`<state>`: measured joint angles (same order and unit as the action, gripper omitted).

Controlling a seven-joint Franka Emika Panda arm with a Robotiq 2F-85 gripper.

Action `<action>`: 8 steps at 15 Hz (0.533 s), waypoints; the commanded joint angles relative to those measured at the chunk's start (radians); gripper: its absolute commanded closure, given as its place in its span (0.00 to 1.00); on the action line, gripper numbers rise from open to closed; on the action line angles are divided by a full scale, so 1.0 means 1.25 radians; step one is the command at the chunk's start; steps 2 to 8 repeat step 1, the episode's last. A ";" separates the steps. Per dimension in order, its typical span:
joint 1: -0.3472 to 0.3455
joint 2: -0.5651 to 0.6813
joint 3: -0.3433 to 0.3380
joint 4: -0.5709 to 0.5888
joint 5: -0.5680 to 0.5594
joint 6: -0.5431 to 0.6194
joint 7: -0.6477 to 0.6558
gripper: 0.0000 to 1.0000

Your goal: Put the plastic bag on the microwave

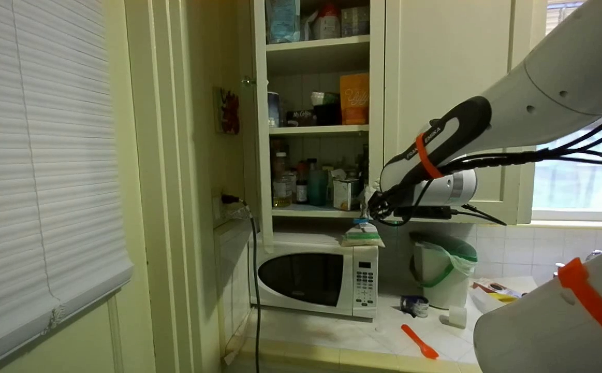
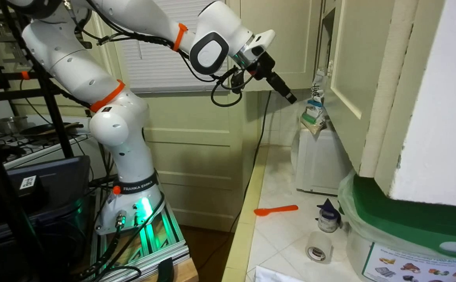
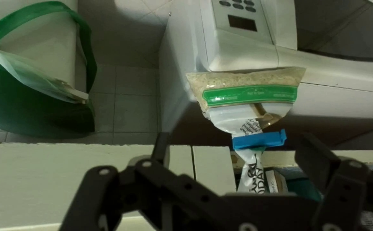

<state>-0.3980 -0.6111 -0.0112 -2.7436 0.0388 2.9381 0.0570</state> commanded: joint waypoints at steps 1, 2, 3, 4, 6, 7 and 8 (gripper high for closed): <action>0.009 -0.001 -0.013 0.000 -0.023 -0.001 0.015 0.00; 0.009 -0.001 -0.013 0.000 -0.023 -0.001 0.015 0.00; 0.009 -0.001 -0.013 0.000 -0.023 -0.001 0.015 0.00; 0.009 -0.001 -0.013 0.000 -0.023 -0.001 0.015 0.00; 0.009 -0.001 -0.013 0.000 -0.023 -0.001 0.015 0.00; 0.009 -0.001 -0.013 0.000 -0.023 -0.001 0.015 0.00; 0.009 -0.001 -0.013 0.000 -0.023 -0.001 0.015 0.00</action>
